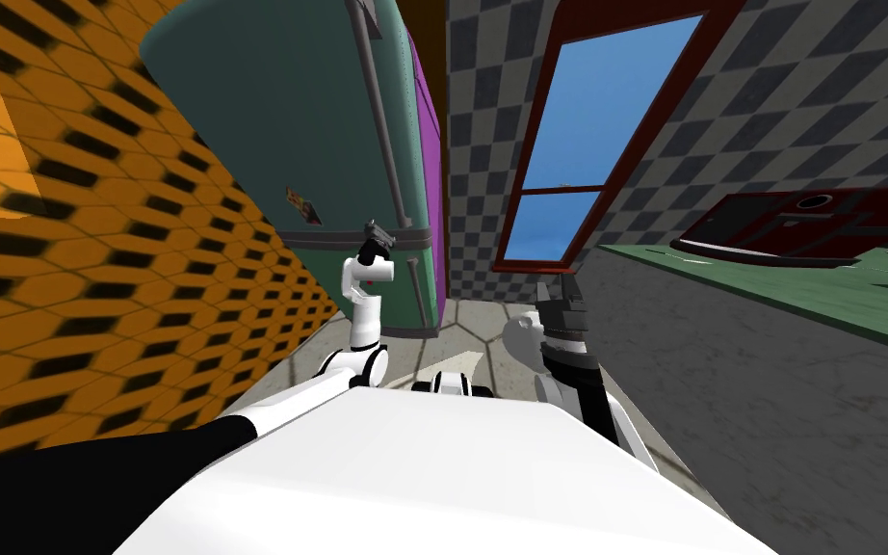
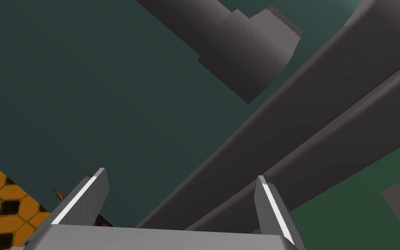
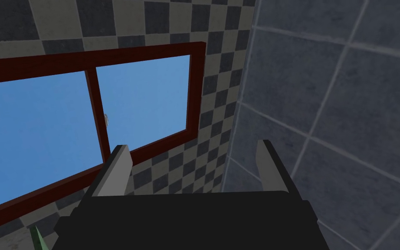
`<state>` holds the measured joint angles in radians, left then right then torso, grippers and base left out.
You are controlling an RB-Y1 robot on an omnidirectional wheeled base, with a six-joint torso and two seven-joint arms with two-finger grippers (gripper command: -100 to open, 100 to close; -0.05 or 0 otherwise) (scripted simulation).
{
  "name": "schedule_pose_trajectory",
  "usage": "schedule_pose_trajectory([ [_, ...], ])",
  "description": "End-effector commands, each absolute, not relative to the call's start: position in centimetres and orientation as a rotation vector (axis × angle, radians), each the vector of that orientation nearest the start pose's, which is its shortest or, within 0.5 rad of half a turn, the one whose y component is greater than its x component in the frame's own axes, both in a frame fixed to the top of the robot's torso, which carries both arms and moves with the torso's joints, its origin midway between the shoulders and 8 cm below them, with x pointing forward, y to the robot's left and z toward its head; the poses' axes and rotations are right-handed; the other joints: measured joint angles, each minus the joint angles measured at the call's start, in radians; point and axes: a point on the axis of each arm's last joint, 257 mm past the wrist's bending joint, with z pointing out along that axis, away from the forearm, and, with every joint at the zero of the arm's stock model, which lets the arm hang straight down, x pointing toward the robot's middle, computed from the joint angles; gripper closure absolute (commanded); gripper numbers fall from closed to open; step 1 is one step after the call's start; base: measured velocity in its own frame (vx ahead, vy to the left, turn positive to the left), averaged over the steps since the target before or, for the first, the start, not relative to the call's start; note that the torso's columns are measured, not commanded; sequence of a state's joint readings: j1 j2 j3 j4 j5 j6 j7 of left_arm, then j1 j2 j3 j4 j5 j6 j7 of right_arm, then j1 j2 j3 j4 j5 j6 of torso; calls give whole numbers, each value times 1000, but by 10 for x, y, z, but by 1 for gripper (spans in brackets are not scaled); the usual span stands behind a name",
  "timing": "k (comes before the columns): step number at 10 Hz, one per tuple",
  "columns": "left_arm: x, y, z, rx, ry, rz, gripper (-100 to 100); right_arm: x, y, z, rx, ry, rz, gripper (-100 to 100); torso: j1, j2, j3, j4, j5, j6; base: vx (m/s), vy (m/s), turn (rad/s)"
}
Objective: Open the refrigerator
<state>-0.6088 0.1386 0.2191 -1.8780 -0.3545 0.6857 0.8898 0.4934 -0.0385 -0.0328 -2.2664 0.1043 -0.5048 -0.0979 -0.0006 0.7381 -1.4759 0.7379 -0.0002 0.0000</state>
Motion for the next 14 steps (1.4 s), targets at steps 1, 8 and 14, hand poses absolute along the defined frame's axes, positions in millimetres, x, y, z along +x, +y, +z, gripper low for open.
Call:
schedule_pose_trajectory([
  [1, 610, 313, 121, -1497, 456, -1596, -100, 347, -274, 20, 602, 684, 1297, 0, 1, 0, 0, 0, 0, 0, 41, -64, -2],
  [8, 623, 298, 121, -1677, 367, -1626, -100, 347, -274, 20, 602, 684, 1297, 0, 1, 1, 0, 0, 0, 0, 33, -58, -1],
  [14, 627, 272, 131, -1656, 433, -1673, 100, 347, -274, 21, 602, 684, 1297, 0, 4, 7, 4, 0, 1, 3, -34, 82, -11],
])
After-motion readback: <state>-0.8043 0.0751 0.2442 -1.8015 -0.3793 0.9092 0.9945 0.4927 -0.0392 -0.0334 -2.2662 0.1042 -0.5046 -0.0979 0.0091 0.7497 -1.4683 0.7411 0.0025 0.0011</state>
